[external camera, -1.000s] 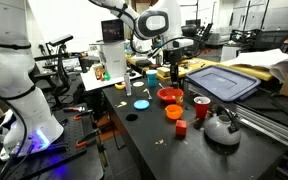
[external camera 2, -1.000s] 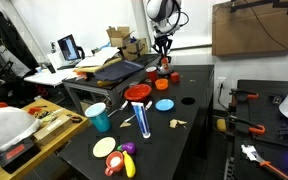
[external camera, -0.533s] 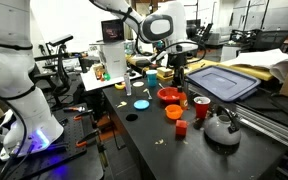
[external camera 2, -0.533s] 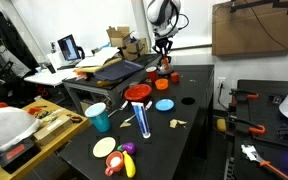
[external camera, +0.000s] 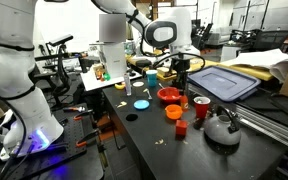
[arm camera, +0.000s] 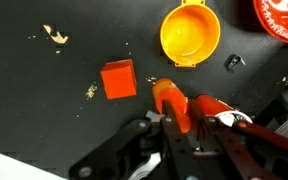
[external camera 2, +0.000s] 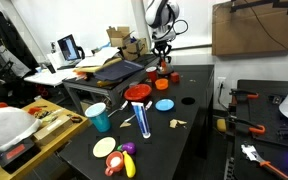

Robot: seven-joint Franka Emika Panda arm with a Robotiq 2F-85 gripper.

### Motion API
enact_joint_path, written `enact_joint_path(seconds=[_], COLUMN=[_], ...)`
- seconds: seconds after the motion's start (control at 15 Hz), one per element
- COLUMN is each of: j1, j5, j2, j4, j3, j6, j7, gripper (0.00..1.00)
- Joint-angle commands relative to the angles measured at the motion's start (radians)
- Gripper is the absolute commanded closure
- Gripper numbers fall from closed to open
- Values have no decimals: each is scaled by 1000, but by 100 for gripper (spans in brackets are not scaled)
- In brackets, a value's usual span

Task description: Move the orange bottle to the right

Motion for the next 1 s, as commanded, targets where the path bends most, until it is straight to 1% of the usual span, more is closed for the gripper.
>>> enact_joint_path(seconds=[0.0,0.2,0.47,0.93], j1=[-25,-34,-42,-46], j5=[73,101,103,117], j2=[19,29,58,127], j4=[17,14,22,72], j3=[8,3,-2,12], j6=[15,37,65,52], j7=[36,37,39,33], gripper=[95,95,95,95])
